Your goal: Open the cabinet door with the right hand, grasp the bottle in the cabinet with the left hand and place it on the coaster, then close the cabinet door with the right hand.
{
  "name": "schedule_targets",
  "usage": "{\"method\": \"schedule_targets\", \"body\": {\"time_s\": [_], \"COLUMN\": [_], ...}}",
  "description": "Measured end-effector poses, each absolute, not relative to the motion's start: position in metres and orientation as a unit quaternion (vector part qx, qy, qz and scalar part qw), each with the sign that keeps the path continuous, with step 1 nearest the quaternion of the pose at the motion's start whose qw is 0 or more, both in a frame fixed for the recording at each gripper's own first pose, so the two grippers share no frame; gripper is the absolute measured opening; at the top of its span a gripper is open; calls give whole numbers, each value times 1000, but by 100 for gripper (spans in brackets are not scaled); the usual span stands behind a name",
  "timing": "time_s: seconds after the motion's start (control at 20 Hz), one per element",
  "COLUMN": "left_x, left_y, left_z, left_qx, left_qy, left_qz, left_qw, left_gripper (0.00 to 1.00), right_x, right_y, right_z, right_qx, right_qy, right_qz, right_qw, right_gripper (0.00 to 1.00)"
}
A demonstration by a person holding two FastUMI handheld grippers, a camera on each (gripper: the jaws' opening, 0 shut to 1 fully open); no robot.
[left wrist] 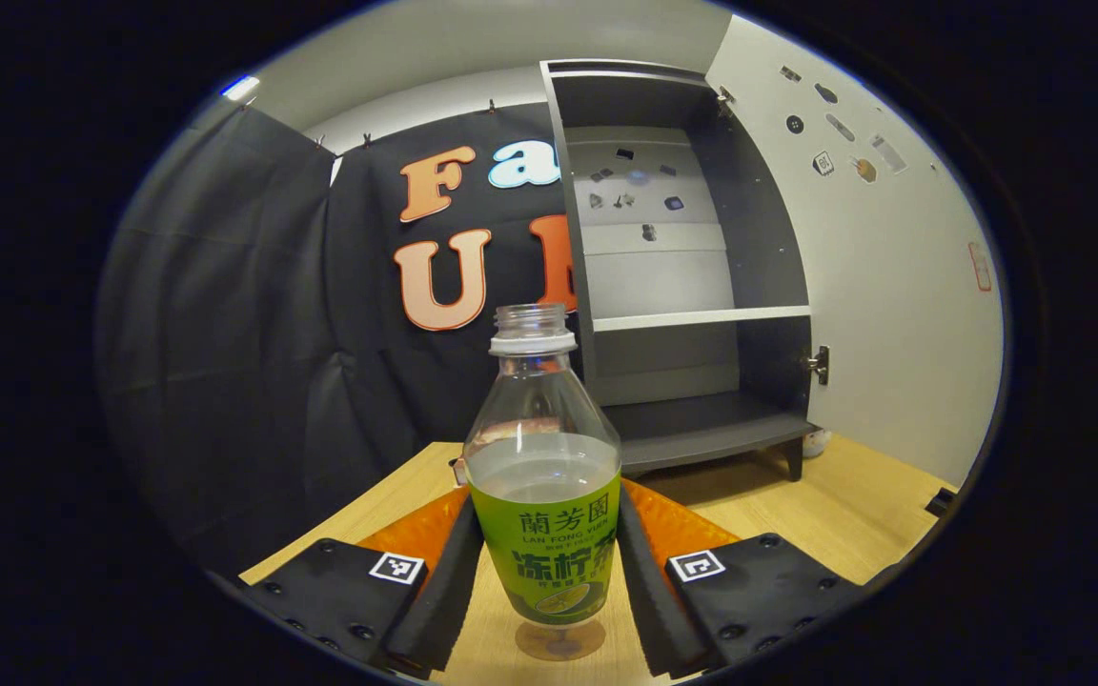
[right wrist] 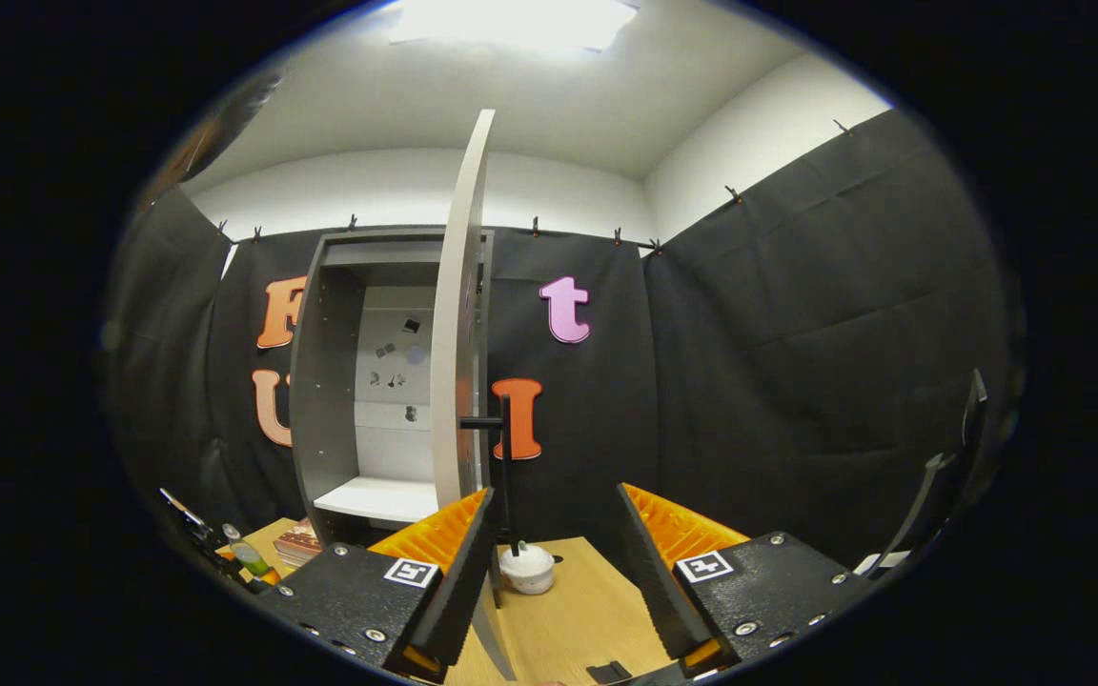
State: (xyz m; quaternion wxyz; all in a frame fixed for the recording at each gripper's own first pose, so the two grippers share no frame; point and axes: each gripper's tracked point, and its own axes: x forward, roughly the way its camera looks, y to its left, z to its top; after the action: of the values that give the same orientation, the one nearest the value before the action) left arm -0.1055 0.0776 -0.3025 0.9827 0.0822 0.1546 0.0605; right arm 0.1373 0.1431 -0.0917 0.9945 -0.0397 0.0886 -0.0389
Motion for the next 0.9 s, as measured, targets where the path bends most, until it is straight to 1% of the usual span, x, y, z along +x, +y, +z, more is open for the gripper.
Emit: {"method": "schedule_targets", "body": {"time_s": [0.05, 0.1, 0.2, 0.3, 0.45, 0.7, 0.85, 0.9], "left_x": [-107, -107, -106, -107, -108, -104, -111, -110], "left_y": [79, 80, 79, 79, 85, 89, 94, 94], "left_z": [-312, -319, -336, -356, -372, -401, -409, -407], "left_qx": [88, 93, 105, 101, 95, 98, 93, 92], "left_qy": [160, 161, 169, 189, 198, 213, 224, 217], "left_qz": [64, 65, 62, 60, 70, 65, 76, 75], "left_qw": [981, 980, 978, 975, 973, 970, 967, 969], "left_gripper": [80, 79, 80, 80, 80, 80, 80, 80], "right_x": [138, 137, 138, 142, 158, 168, 175, 178], "right_y": [144, 144, 144, 143, 138, 133, 133, 135], "right_z": [-95, -96, -98, -99, -95, -97, -95, -93], "right_qx": [-39, -35, -22, -25, -40, -39, -32, -30], "right_qy": [92, 95, 98, 102, 104, 113, 108, 107], "right_qz": [-39, -38, -39, -45, -49, -58, -61, -61], "right_qw": [994, 994, 994, 993, 993, 991, 992, 992], "right_gripper": [76, 76, 76, 76, 76, 76, 76, 76]}}
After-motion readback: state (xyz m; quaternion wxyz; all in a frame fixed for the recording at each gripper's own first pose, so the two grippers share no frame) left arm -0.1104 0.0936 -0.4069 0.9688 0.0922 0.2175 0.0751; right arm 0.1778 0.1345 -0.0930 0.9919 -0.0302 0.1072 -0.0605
